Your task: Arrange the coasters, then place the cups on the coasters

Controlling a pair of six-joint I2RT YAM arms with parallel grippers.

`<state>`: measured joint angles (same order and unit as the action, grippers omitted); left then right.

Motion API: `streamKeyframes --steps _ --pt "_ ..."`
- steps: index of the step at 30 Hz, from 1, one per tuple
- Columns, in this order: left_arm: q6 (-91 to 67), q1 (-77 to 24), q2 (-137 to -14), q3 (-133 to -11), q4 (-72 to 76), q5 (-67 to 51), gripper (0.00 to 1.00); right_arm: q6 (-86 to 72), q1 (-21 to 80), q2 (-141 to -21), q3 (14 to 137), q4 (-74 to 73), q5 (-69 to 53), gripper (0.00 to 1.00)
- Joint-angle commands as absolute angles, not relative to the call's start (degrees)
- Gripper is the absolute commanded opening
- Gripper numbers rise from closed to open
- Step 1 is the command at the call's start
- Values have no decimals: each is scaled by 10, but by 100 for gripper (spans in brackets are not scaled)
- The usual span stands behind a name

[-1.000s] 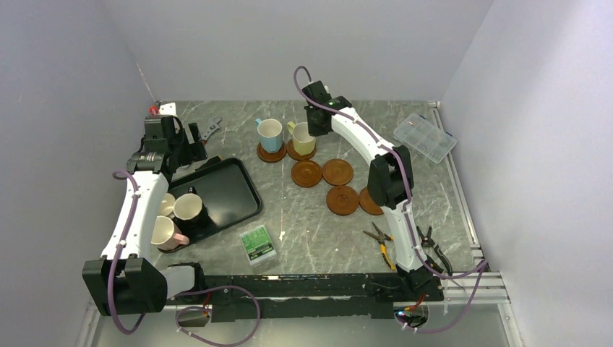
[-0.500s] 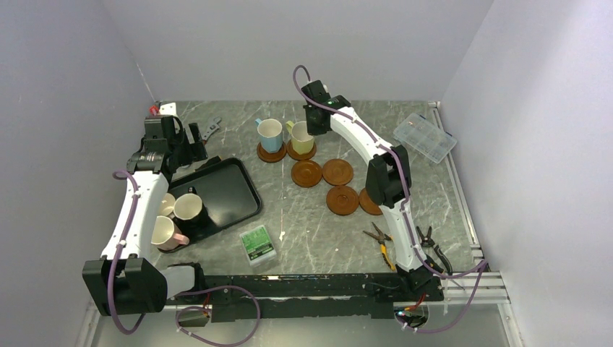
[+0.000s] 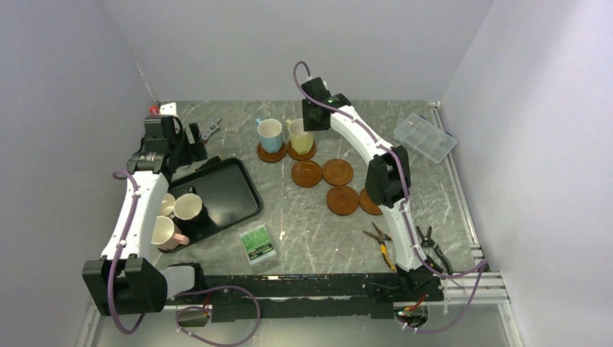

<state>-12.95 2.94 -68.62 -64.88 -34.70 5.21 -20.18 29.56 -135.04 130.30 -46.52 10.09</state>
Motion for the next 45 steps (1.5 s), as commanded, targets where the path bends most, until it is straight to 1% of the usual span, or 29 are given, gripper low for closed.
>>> streamKeyframes --steps 1,8,15,21,29,32,36,45 --pt "-126 32 -685 -658 -328 42 92 -204 292 -1338 1331 -442 99 43" --pt "-126 32 -687 -654 -323 31 92 -194 292 -1310 1313 -427 78 53" --pt "-128 32 -689 -652 -323 26 92 -195 292 -1301 1278 -423 86 53" --pt "-129 32 -694 -654 -324 22 92 -211 292 -1282 1238 -417 97 49" --pt "-129 32 -695 -654 -323 20 91 -234 292 -1258 1192 -388 96 41" --pt "-129 32 -696 -653 -323 19 91 -243 292 -1256 1187 -383 95 36" --pt "-129 32 -698 -655 -323 18 91 -250 292 -1256 1188 -376 92 25" --pt "-129 32 -700 -655 -323 16 91 -266 292 -1260 1195 -369 105 11"
